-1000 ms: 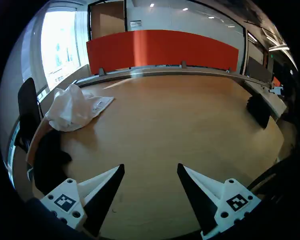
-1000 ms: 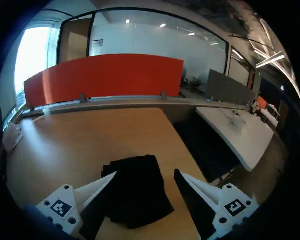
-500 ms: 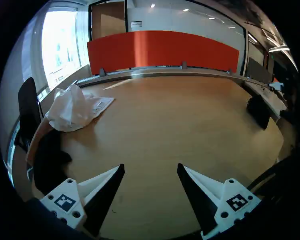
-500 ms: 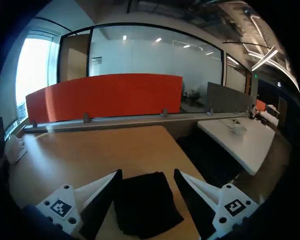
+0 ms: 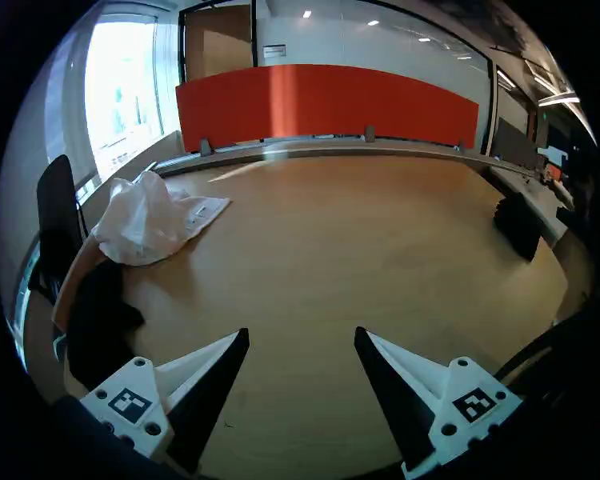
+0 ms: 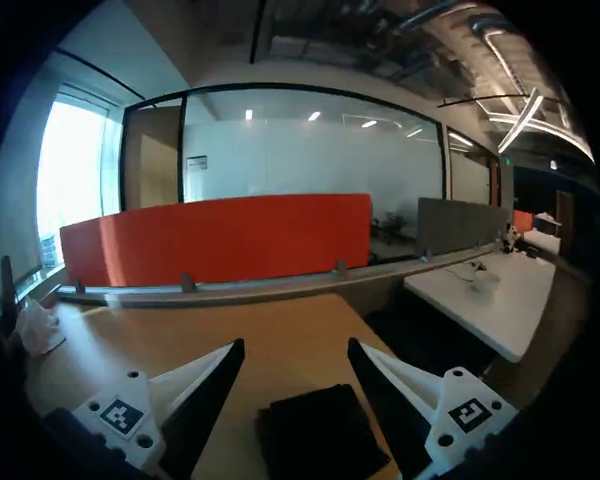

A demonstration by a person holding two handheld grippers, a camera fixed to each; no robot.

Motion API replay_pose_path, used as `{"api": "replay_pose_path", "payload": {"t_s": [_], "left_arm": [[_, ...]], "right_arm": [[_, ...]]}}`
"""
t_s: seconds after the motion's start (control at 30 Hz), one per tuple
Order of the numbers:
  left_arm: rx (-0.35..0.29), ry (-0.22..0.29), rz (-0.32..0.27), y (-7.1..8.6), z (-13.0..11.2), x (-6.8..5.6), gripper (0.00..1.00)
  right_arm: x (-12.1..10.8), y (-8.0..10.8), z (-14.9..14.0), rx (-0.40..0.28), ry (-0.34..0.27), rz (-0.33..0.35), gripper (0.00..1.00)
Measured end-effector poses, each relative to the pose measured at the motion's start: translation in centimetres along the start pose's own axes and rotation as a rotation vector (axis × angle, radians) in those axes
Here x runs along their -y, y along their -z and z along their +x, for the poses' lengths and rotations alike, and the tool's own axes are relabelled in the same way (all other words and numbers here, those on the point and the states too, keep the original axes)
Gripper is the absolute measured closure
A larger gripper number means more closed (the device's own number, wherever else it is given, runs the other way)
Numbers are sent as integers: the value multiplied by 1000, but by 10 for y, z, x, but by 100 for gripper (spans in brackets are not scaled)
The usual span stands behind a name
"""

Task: Fold towel

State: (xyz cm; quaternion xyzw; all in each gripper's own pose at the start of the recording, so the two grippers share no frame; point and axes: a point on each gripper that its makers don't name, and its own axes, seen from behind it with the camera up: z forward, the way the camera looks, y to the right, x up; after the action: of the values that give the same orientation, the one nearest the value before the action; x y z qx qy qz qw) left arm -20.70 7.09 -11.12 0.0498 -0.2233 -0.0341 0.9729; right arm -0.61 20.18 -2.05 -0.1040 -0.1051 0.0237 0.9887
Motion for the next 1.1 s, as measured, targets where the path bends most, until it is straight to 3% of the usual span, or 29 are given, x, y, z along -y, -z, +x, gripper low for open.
{"api": "replay_pose_path", "payload": {"t_s": [0.2, 0.5, 1.1], "left_arm": [[-12, 8, 4, 0, 3, 2, 2], [-56, 21, 15, -3, 20, 9, 2], [-223, 30, 54, -27, 98, 37, 2]], "right_arm": [[26, 5, 21, -55, -4, 42, 0], [69, 8, 32, -80, 9, 114, 0], [132, 9, 42, -85, 29, 200, 0]]}}
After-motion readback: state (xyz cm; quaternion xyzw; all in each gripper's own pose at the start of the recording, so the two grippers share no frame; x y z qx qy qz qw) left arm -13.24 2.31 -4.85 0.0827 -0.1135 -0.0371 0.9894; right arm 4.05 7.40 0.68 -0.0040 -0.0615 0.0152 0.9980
